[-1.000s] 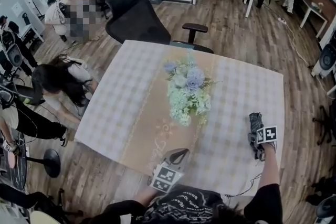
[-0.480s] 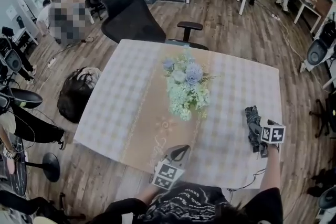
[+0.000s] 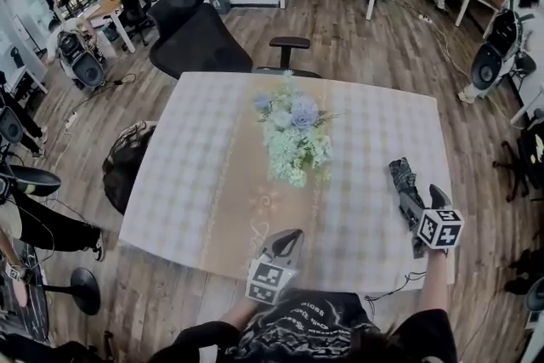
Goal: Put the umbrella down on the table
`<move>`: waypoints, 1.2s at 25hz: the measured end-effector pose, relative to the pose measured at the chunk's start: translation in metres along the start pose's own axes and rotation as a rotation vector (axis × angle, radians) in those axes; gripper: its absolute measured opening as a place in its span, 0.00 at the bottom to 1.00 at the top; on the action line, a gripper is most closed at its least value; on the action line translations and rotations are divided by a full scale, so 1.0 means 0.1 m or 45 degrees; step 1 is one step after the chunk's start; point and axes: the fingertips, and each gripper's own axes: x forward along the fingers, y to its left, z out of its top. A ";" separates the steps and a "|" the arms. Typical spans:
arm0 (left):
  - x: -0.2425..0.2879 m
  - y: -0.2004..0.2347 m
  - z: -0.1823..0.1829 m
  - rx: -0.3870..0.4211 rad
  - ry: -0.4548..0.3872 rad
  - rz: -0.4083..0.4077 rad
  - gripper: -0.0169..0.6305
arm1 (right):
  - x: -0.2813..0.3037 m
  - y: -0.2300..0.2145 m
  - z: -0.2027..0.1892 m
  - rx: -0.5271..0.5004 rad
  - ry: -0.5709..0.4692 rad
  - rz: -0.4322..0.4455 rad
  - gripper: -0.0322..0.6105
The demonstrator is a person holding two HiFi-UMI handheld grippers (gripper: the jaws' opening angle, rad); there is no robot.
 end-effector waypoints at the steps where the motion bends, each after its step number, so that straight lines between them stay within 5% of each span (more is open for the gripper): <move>1: -0.02 0.00 0.01 -0.001 -0.004 -0.002 0.05 | -0.07 0.06 0.01 0.004 -0.027 0.008 0.71; 18: -0.15 -0.07 -0.03 0.017 -0.033 -0.029 0.06 | -0.77 0.84 -0.71 0.189 -0.308 -0.007 0.61; 30: -0.10 -0.04 -0.10 0.002 -0.017 -0.003 0.06 | -0.72 1.36 -1.34 0.127 -0.128 0.027 0.58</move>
